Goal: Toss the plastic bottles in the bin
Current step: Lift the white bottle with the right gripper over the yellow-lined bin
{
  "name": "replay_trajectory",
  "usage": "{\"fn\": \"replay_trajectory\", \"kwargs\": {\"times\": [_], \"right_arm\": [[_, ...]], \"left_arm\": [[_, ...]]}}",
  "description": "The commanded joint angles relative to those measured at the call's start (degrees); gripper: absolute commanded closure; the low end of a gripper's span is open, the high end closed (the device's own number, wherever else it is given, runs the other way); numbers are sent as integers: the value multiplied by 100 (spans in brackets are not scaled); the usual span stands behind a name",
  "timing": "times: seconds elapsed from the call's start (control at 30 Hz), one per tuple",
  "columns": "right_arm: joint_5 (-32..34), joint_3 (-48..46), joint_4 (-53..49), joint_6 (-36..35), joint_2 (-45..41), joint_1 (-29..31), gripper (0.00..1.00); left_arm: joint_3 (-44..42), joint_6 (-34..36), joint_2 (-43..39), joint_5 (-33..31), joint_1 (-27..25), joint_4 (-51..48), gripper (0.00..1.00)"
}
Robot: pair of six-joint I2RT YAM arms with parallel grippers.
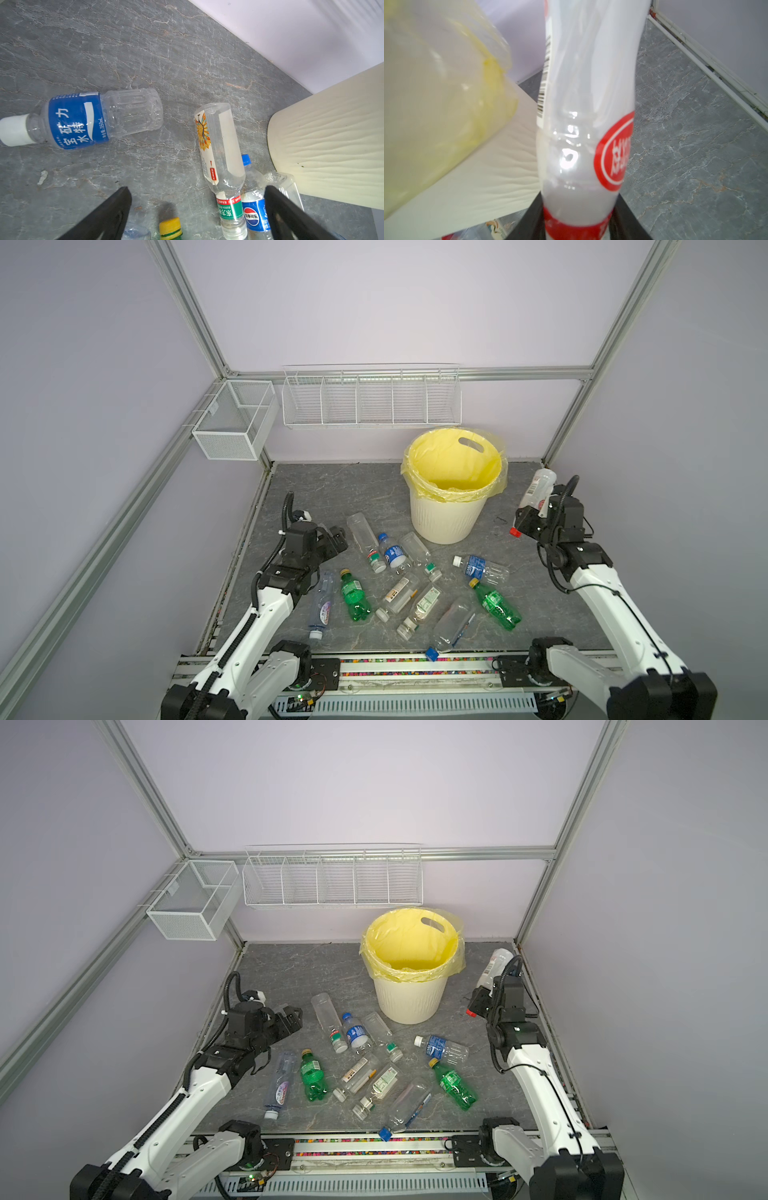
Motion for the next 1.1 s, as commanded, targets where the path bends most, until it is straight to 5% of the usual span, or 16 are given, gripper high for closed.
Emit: {"fn": "replay_trajectory", "kwargs": {"times": [0.0, 0.43, 1.07], "right_arm": [[-307, 252, -467, -146, -526, 104, 55], [-763, 707, -1176, -293, -1764, 594, 54], [-914, -627, -833, -373, -3573, 696, 54]], "left_arm": [[204, -33, 65, -94, -21, -67, 0], [227, -46, -51, -94, -26, -183, 0], [1, -123, -206, -94, -20, -275, 0]]}}
